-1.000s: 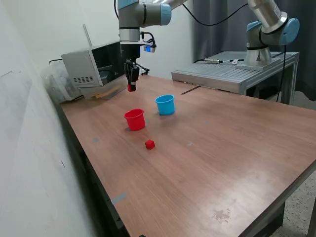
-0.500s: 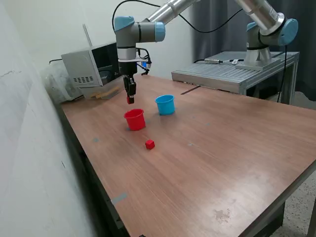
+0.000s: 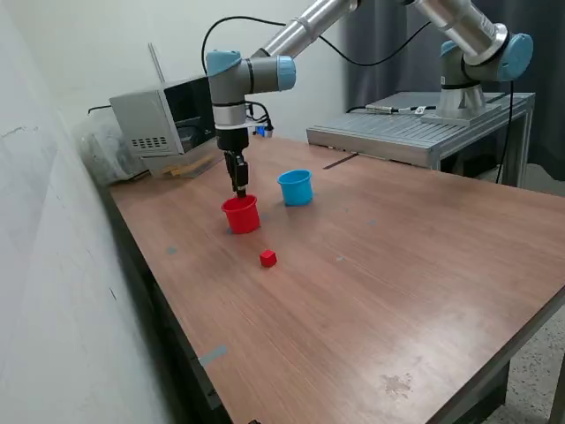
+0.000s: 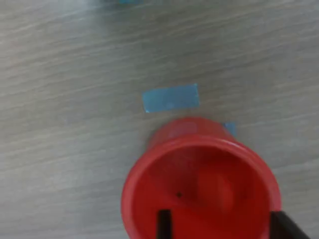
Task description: Place red objects in the red bin, and blue objects in the blue bin.
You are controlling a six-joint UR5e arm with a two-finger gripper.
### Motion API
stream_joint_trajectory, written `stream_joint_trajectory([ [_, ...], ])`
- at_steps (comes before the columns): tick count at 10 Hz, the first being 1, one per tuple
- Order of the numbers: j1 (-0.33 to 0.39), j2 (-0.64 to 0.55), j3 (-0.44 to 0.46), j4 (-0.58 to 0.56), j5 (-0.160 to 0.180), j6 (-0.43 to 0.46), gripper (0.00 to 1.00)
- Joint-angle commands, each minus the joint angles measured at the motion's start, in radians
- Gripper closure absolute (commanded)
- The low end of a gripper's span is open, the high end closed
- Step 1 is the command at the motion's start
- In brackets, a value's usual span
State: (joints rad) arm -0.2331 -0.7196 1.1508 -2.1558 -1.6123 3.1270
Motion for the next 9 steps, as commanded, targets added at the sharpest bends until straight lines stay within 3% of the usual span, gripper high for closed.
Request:
stream_joint_trajectory([
  [1, 0.000, 0.002, -0.006, -0.002, -0.008, -0.010, 0.00],
  [7, 0.018, -0.064, -0.011, 0.028, -0.006, -0.047, 0.00],
  [9, 0.124, -0.098, -0.028, 0.099, -0.003, -0.108, 0.00],
])
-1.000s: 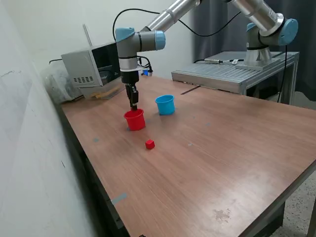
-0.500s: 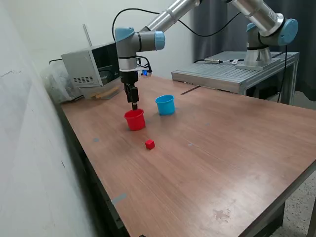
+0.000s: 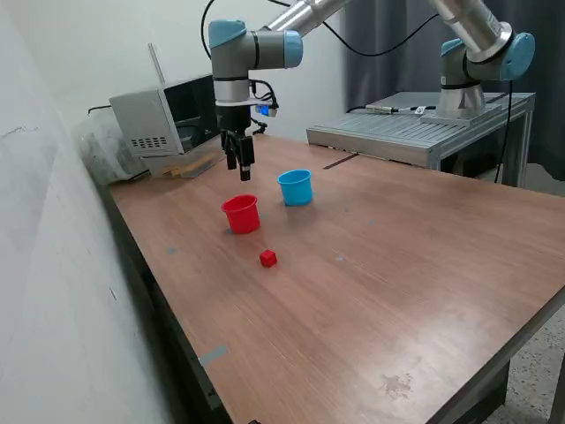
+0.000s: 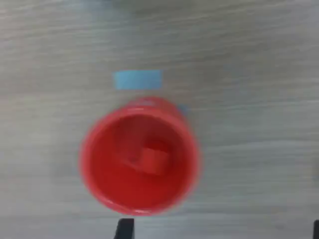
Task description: Place red objects in the red bin, and blue objects in the blue bin.
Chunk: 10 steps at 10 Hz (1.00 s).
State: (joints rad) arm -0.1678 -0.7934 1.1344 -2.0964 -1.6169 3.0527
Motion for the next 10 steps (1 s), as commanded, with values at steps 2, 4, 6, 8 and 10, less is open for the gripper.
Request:
stream_joint_trajectory([
  [2, 0.105, -0.027, -0.036, 0.061, 0.009, -0.055, 0.00],
  [4, 0.119, -0.027, -0.051, 0.049, 0.034, -0.071, 0.00],
  [6, 0.119, -0.009, -0.073, 0.004, 0.071, -0.081, 0.00],
  [8, 0.119, 0.045, -0.102, -0.010, 0.095, -0.081, 0.00],
  [10, 0.119, 0.118, -0.114, -0.045, 0.095, -0.081, 0.00],
])
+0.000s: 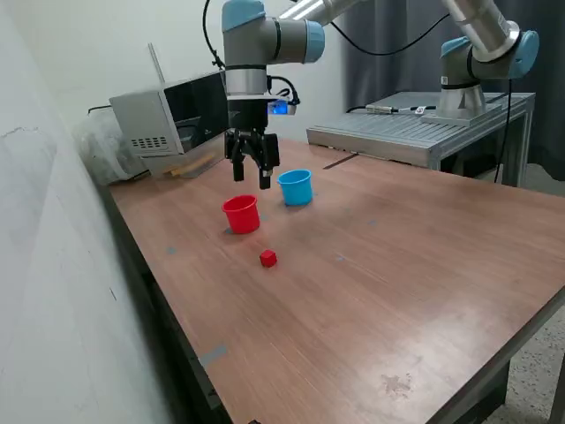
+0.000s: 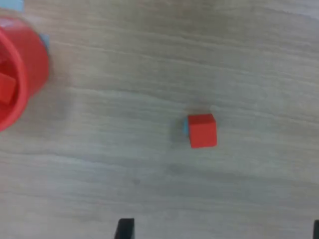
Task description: Place red objects in the red bin, and blue objects in the blue bin.
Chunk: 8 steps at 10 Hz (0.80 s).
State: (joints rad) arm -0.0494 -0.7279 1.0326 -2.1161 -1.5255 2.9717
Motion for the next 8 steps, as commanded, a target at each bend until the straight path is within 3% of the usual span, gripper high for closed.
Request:
stream_joint_trajectory([
  [1, 0.000, 0.085, -0.026, -0.037, 0.004, -0.002, 0.00],
  [5, 0.002, 0.172, -0.075, -0.057, 0.004, -0.008, 0.00],
  [8, 0.014, 0.214, -0.059, -0.067, 0.001, -0.017, 0.00],
])
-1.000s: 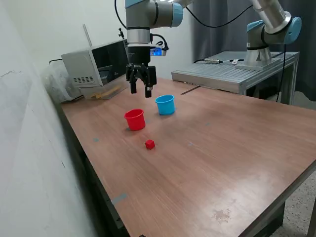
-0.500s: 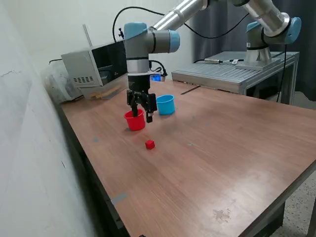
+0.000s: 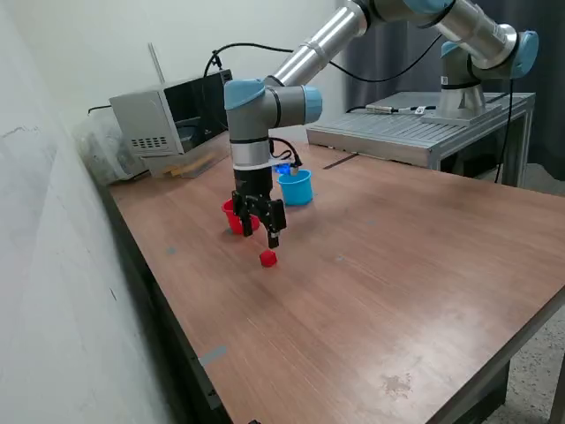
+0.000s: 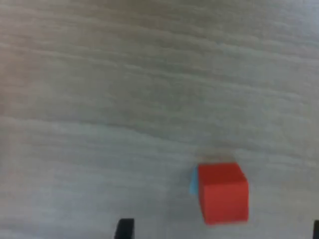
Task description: Place red objects in the red bin, and blue objects in the blue bin.
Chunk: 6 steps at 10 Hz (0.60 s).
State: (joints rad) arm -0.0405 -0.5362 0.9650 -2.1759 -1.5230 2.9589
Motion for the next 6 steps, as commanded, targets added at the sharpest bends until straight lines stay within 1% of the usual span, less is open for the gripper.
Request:
stream_joint_trajectory([
  [1, 0.013, 0.022, 0.015, -0.016, -0.002, -0.006, 0.00],
  [6, 0.016, 0.031, 0.004, -0.025, -0.006, -0.007, 0.00],
])
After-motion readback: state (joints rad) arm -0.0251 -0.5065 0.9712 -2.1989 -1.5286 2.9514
